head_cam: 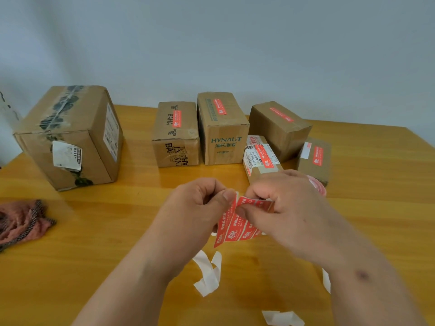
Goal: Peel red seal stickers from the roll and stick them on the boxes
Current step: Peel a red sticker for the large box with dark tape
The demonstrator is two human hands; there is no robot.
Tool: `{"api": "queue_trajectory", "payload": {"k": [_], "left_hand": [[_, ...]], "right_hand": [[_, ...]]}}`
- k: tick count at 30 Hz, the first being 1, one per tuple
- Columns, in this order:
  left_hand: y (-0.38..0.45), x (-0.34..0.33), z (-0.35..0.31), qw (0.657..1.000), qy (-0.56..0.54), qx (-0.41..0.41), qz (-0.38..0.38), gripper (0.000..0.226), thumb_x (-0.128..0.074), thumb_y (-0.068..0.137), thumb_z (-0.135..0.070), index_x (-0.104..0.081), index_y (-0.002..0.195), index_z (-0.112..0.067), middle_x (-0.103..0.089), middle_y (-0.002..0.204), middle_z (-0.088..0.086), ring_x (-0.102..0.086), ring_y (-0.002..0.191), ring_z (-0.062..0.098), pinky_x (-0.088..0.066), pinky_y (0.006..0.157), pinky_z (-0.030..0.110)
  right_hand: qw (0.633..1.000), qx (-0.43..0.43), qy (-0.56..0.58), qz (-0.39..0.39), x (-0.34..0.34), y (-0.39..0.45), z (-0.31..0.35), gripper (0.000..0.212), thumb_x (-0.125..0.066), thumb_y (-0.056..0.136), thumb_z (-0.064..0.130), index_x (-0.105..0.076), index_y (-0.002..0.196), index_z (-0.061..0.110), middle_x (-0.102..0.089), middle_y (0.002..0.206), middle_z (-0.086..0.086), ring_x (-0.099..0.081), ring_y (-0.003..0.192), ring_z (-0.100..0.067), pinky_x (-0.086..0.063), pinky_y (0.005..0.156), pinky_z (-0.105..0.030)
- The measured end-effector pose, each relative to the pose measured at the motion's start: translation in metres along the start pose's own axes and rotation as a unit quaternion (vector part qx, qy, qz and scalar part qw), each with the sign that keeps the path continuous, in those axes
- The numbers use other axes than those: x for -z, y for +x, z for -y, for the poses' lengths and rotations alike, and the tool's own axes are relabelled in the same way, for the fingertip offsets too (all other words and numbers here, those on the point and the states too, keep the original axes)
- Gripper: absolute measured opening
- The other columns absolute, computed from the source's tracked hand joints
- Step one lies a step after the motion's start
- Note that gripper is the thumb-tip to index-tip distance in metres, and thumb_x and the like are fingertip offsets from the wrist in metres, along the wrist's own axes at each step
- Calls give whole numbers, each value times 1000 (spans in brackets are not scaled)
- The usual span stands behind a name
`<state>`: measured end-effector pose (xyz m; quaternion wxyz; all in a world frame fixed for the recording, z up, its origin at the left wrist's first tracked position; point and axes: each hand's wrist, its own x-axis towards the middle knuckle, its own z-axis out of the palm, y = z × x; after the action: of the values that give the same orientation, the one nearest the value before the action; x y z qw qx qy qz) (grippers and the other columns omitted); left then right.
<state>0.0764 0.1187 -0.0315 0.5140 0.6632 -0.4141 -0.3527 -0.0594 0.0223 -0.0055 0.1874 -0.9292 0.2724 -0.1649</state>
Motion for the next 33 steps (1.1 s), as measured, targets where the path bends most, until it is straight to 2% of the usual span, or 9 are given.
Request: {"api": "queue_trajectory", "payload": {"k": [3,8,12,14,16,19,23,28,33], "left_hand": [[2,0,2,1000,-12,7,-4,34,-53,90,-43,-65,80,-13,-70,73,8,-66,67,21,-57,72,35],[0,7,-1,1000,-18,-2,14,37,-59,80,-50,-68,84,-15,-74,76,4,-71,74,21,-58,69,28],[2,8,0,1000,-6,-5,5,27,-61,86,-38,-67,81,-13,-74,74,1,-70,67,9,-55,62,17],[1,6,0,1000,-5,-10,1,26,-60,87,-39,-67,81,-14,-74,73,0,-69,65,7,-51,58,13],[2,5,0,1000,-6,-13,-6,27,-60,88,-39,-67,80,-14,-73,73,1,-69,64,9,-52,59,16],[3,5,4,1000,-9,-6,-21,30,-59,88,-38,-66,81,-10,-73,72,6,-70,66,19,-57,63,26],[0,6,3,999,-25,-8,-18,42,-58,82,-49,-66,84,-8,-73,75,7,-71,75,26,-58,70,34],[-3,13,1,1000,-18,12,22,36,-65,77,-44,-71,87,-10,-75,80,5,-72,76,19,-59,70,30],[-4,9,1,1000,-28,12,6,27,-65,79,-39,-71,76,-13,-74,73,2,-68,61,7,-49,54,14]], "right_hand": [[1000,4,-11,-16,-2,2,-2,23,-65,83,45,-60,68,29,-61,71,15,-54,88,0,-28,98,-22],[1000,-17,5,-20,2,2,1,26,-62,83,48,-58,67,28,-61,71,16,-49,96,4,-28,79,-10],[994,-70,85,28,4,3,0,23,-72,74,49,-64,73,28,-68,76,14,-64,76,4,-55,66,-20],[991,-86,85,58,3,3,0,25,-73,75,47,-65,72,24,-68,74,11,-66,70,1,-57,59,-26],[993,-79,64,61,2,4,1,28,-71,78,45,-65,71,19,-67,70,6,-66,68,-5,-56,59,-29],[998,-51,20,32,3,4,6,29,-68,81,45,-62,69,19,-63,70,6,-59,78,-7,-40,78,-17],[999,-46,-2,21,3,3,8,30,-66,82,45,-58,66,21,-60,67,10,-56,80,-5,-30,89,-18],[997,-62,41,32,1,3,4,29,-68,78,47,-61,69,21,-63,68,9,-60,75,-5,-43,74,-20],[987,-93,95,95,0,3,7,19,-74,76,46,-69,74,27,-70,74,11,-67,69,2,-55,58,-19]]}}
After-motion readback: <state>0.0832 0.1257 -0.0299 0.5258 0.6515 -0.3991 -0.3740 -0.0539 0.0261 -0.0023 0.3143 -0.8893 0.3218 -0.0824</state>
